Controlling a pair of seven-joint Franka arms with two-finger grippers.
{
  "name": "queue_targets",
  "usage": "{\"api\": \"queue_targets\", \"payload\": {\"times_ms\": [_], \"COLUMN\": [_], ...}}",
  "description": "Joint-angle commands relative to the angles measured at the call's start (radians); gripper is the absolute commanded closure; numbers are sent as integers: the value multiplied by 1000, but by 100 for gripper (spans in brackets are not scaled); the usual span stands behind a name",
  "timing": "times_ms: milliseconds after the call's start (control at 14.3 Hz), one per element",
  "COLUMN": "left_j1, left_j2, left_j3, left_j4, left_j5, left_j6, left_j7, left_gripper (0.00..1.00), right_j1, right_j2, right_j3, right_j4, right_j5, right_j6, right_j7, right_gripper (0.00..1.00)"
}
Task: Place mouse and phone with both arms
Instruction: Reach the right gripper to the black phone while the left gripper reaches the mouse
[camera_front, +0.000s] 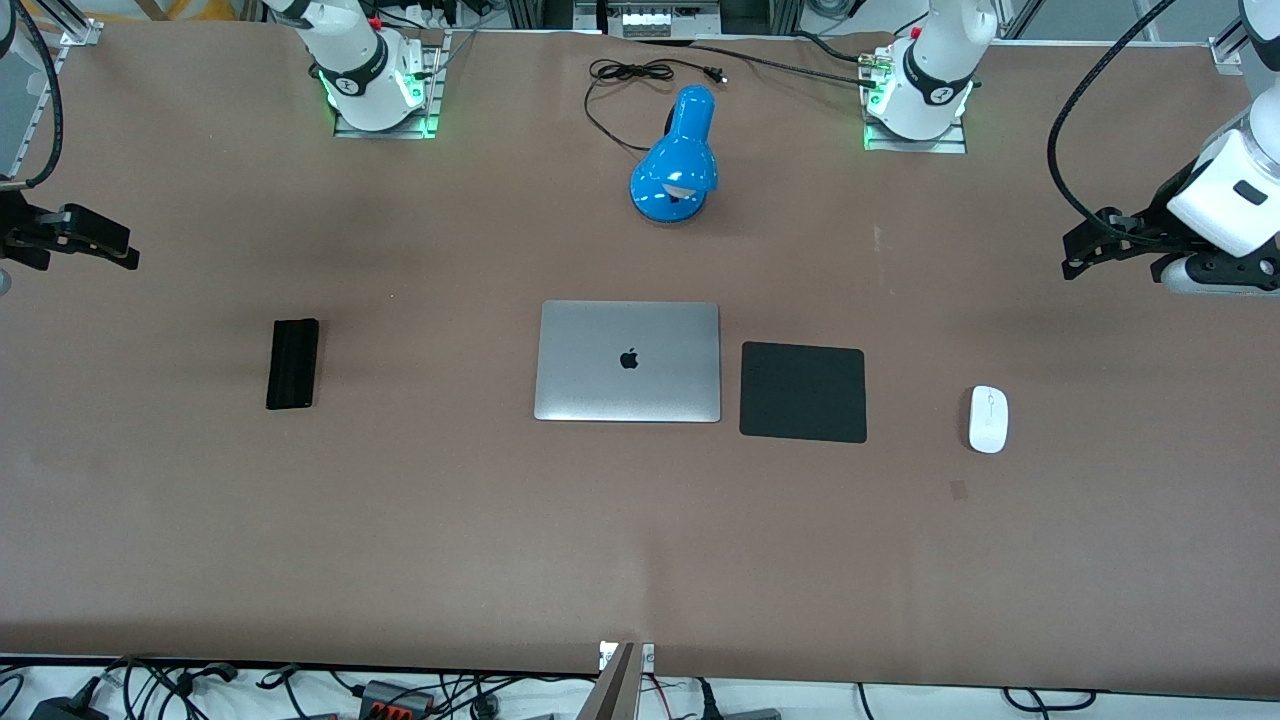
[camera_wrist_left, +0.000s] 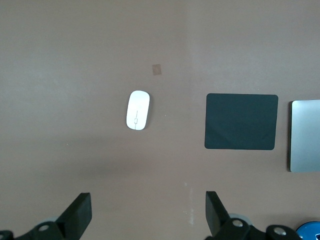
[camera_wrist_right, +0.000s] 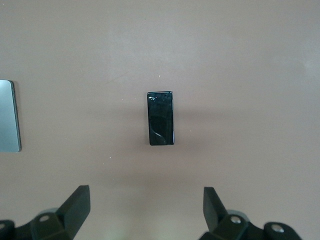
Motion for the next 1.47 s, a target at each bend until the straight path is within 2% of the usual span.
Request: {"api": "queue_targets", "payload": {"times_ms": [0, 210, 350, 490, 630, 840, 980, 1120, 1260, 1400], "left_j1": [3, 2, 2, 9, 11, 15, 21, 24, 34, 49], "left_j2": [-6, 14, 53, 71, 137, 191, 252, 325, 375, 392], "left_j3": [-3, -4, -4, -3, -3, 8, 10, 11, 11, 10], "left_j4": [2, 15, 65, 71, 79, 79, 68, 47, -2, -118], "left_j5": [-6, -4, -15, -17, -15, 0, 31, 45, 45, 45], "left_j6": [-1, -27, -82, -150, -178, -164, -103, 15, 174, 413], "left_j7": [13, 12, 13, 10, 16, 24, 52, 72, 102, 154], "left_gripper": [0, 0, 0, 0, 0, 0, 0, 0, 0, 0], "right_j1": [-11, -14, -12, -17, -34, -43, -43, -43, -43, -43], "right_j2": [11, 14, 23, 28, 38, 41, 78, 133, 195, 245], "right_j3": [14, 14, 15, 15, 14, 14, 12, 12, 12, 8], "right_j4": [17, 10, -30, -102, -241, -494, -593, -648, -690, -710], "right_j5": [-7, -7, -16, -18, -19, -21, -21, -22, -22, -22], "right_j6": [-9, -7, 6, 32, 196, 538, 698, 831, 946, 1037], "right_j7": [24, 15, 10, 10, 10, 7, 7, -33, -73, -106], "right_gripper": [0, 0, 0, 0, 0, 0, 0, 0, 0, 0]}}
